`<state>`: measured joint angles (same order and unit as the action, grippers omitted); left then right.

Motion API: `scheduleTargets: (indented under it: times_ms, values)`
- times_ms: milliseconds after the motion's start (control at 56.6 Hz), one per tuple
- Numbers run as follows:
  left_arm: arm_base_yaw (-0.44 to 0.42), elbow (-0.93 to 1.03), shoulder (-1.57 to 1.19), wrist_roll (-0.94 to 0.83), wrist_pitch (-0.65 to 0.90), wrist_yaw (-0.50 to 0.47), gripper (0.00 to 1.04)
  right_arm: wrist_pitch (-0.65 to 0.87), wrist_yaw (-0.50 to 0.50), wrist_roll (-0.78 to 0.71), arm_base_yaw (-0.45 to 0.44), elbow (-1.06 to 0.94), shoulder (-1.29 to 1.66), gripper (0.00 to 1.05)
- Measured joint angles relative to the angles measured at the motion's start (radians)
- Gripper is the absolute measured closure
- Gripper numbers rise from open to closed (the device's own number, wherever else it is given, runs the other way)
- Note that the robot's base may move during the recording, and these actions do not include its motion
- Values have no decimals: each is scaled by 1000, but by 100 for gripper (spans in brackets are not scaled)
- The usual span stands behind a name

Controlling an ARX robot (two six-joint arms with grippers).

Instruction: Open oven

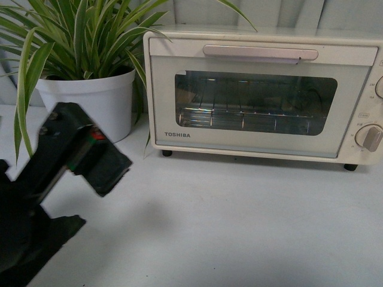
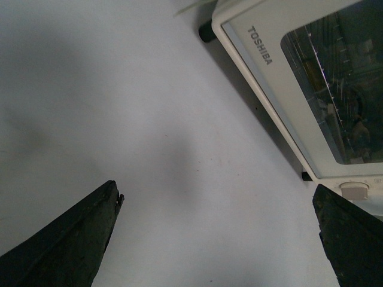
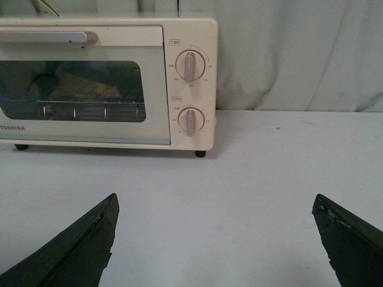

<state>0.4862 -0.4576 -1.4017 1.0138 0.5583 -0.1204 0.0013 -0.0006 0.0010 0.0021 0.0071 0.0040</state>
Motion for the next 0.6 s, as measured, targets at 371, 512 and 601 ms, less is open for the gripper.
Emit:
scheduleTargets:
  times_ms: [371,512,601]
  values:
    - [60,-156,-221,100,14,3,6,0,0,0,0,0,0,9]
    - [61,-157,-233,114,-2,3,6,0,0,0,0,0,0,9]
    - [55,-157,-235,124,-2,8,6,0,0,0,0,0,0,9]
